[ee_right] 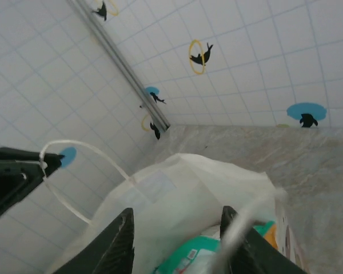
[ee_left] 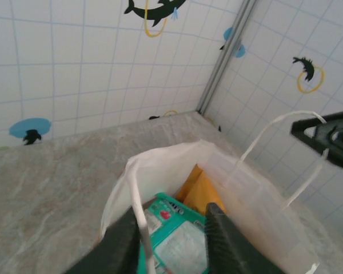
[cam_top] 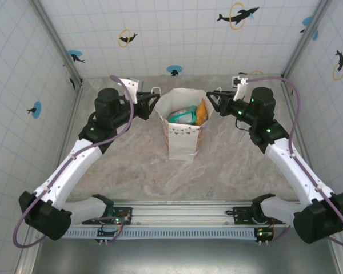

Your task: Place the snacks into the paper bag

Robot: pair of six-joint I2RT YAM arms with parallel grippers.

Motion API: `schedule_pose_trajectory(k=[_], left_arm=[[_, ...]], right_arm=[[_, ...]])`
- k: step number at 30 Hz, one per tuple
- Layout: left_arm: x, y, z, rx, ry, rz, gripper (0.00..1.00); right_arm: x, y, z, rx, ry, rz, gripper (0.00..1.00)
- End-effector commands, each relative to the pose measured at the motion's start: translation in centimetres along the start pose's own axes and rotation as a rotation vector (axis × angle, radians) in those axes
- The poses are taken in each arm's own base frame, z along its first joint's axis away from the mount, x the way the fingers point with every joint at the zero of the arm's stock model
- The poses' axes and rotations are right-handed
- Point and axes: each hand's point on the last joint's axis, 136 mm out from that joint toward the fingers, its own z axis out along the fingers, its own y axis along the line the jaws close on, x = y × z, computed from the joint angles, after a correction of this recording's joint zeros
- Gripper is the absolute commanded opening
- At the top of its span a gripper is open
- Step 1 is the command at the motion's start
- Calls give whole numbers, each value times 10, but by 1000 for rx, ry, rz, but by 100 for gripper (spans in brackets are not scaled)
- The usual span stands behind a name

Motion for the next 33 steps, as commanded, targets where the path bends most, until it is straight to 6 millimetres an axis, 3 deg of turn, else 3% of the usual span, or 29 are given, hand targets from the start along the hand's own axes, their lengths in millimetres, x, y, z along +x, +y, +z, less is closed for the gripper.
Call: schedule_pose_trajectory(k=[1, 6, 7, 10, 12, 13, 14, 16, 23, 27, 33], left_arm=[[10, 18, -13, -116, 25, -1, 54], [28, 41, -38, -269, 17, -44, 72], [44, 51, -44, -315, 23, -88, 76], [59, 73, -63, -434, -18, -109, 97], [68, 86, -74, -499, -30, -113, 98], [72, 92, -79, -531, -34, -114, 98], [77, 97, -83, -559, -34, -113, 98], [88, 119, -96, -655, -46, -120, 98], [137, 168, -119, -822, -102, -97, 98], [161, 193, -132, -944, -143, -41, 98], [201, 223, -157, -1119, -166, -18, 98]], right_arm=[[-5, -7, -16, 100, -9, -73, 53], [2, -32, -39, 237, -8, -105, 60], [8, -40, -43, 264, -4, -102, 61], [27, -70, -56, 357, 4, -101, 66], [41, -90, -65, 428, -5, -113, 71], [48, -99, -70, 458, -13, -113, 78], [53, -107, -74, 480, -23, -111, 99], [66, -122, -80, 515, -32, -103, 98], [130, -176, -99, 657, -24, -143, 98], [164, -197, -108, 688, -32, -170, 98], [199, -223, -120, 769, -14, -158, 98]])
